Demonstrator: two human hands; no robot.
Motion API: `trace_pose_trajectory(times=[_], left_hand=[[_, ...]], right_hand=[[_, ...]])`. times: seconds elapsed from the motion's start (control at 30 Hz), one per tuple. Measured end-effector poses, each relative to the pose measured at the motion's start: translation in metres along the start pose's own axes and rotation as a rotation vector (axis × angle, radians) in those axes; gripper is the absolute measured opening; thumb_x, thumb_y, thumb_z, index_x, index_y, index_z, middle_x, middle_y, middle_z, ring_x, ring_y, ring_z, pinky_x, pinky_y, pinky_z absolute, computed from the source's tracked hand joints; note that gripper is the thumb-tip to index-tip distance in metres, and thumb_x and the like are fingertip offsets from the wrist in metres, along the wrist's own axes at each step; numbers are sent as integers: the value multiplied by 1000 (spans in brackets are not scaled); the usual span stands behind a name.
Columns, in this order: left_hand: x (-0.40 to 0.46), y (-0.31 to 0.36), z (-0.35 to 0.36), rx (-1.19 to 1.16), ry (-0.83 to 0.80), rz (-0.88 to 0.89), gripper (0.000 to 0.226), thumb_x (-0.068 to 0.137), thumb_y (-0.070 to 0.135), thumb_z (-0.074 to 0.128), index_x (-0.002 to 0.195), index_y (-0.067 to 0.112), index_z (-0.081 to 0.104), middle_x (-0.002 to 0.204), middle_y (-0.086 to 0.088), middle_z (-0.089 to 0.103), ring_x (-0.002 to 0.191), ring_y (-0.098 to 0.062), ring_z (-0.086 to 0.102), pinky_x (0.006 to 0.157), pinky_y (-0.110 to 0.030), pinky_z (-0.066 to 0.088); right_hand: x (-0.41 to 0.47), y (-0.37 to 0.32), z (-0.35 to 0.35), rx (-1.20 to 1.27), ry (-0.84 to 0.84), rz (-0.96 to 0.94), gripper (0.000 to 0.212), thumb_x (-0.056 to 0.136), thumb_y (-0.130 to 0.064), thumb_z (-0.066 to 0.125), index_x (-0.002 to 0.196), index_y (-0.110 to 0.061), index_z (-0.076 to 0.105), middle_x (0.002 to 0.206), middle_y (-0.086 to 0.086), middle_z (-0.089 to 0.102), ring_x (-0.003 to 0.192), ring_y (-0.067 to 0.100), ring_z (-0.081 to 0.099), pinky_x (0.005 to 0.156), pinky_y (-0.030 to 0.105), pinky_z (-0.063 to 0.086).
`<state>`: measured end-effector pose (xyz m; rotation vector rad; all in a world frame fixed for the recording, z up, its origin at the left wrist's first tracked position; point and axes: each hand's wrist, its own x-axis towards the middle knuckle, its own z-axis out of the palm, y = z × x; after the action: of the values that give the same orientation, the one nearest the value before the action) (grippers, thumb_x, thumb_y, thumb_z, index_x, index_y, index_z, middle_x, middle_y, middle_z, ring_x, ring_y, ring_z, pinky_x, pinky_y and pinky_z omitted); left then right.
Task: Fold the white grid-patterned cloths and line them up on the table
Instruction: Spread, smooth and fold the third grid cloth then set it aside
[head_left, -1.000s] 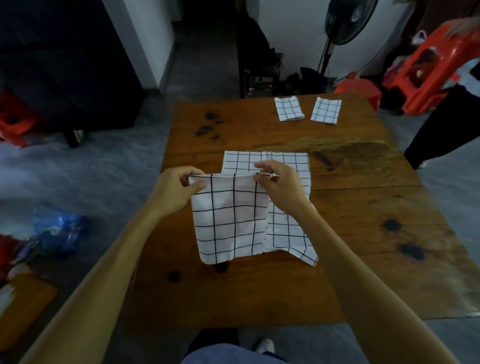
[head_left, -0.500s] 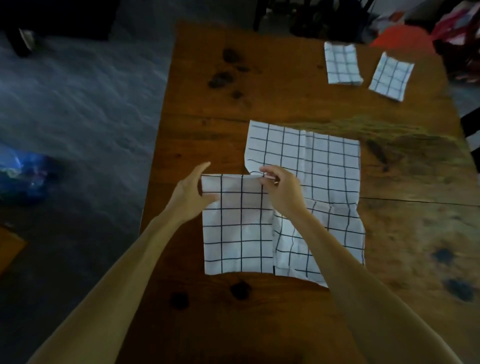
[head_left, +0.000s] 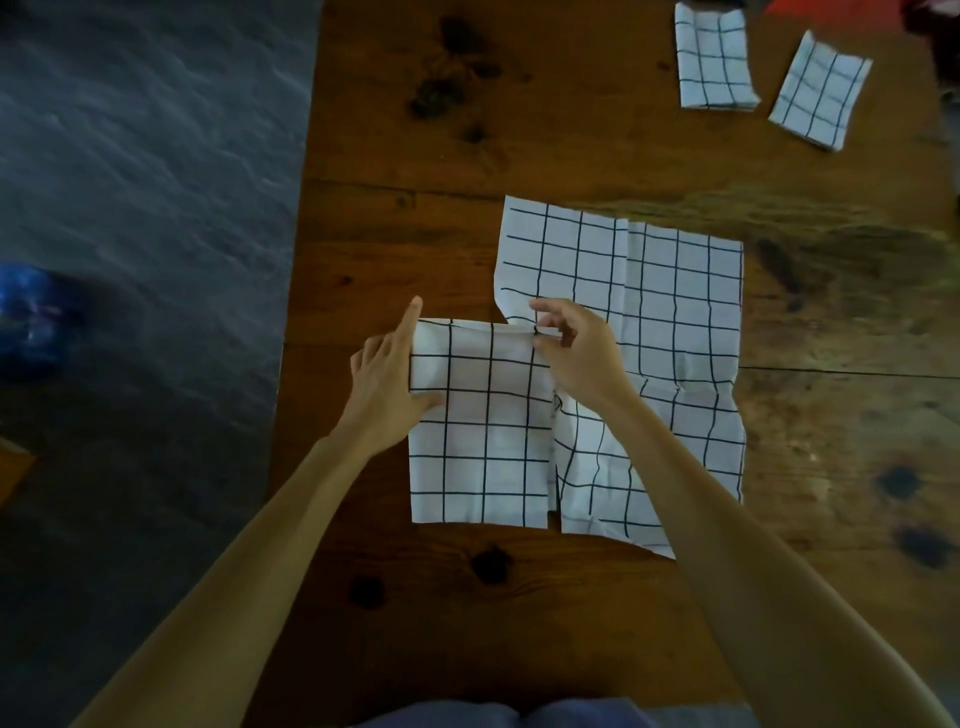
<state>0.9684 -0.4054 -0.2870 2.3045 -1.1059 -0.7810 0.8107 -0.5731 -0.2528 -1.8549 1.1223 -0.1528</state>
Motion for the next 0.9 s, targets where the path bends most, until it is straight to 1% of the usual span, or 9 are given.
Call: trace_pose_trajectory(times=[0.17,0.23,0.33,0.43,0.53,0.6,0.7,0.8,0.9], left_hand=[[-6,-1,-1,-144,-5,-99,122,67,26,85,150,31,-4,136,-6,47,126,-22,40,110,-45,13],[-13,4,-2,-158,-14,-122,102,73,25,81,150,26,14,141,-2,46,130,-22,38,111,-47,13],[-24,8,-2,-125,21,-108,50,80,23,74,126,18,54,128,-2,57,128,-25,41,106,-45,24],[-32,3,-2,-46,61,-77,32,82,21,71,112,17,62,120,-1,60,121,-22,45,98,-36,24],[-43,-2,-2,107,90,-2,26,85,20,67,110,15,62,116,-2,60,114,-21,46,95,-33,25],[-50,-6,-3,165,104,50,26,86,13,64,112,15,62,116,-3,59,112,-20,46,97,-36,27],[-57,-14,-5,244,58,154,37,85,-3,56,113,20,65,117,-2,59,114,-21,44,96,-36,26],[-61,-16,-5,268,-5,172,45,85,-8,50,111,25,67,123,1,56,119,-17,40,99,-32,22],[-61,-13,-3,311,-62,193,39,90,0,49,116,24,65,129,1,54,124,-17,38,104,-36,23]], right_hand=[[-16,-7,-12,130,28,-16,36,89,-7,66,119,-26,63,95,-10,60,82,4,57,75,14,52],[-25,-9,-15,205,27,-3,37,88,-6,66,117,-28,64,96,-7,61,84,7,60,77,20,55],[-41,-10,-19,267,22,-12,39,87,0,66,115,-27,64,94,-4,63,86,10,62,80,22,56],[-58,-11,-19,278,-14,-48,43,84,9,62,112,-25,63,88,-2,64,85,10,62,82,22,55],[-77,-8,-22,265,-60,-48,45,82,14,57,107,-22,65,82,-3,66,77,8,62,77,20,55],[-88,-2,-23,206,-126,-26,47,81,16,52,102,-23,65,77,-2,67,75,15,64,77,24,55],[-99,7,-22,20,-253,50,43,82,11,47,100,-24,65,76,-1,70,75,19,67,69,30,55],[-104,15,-14,-223,-269,68,32,91,-4,46,104,-25,67,91,-9,69,73,4,59,61,17,42],[-103,13,3,-308,-124,-15,28,97,-14,45,113,-26,65,109,-9,65,85,3,57,70,16,43]])
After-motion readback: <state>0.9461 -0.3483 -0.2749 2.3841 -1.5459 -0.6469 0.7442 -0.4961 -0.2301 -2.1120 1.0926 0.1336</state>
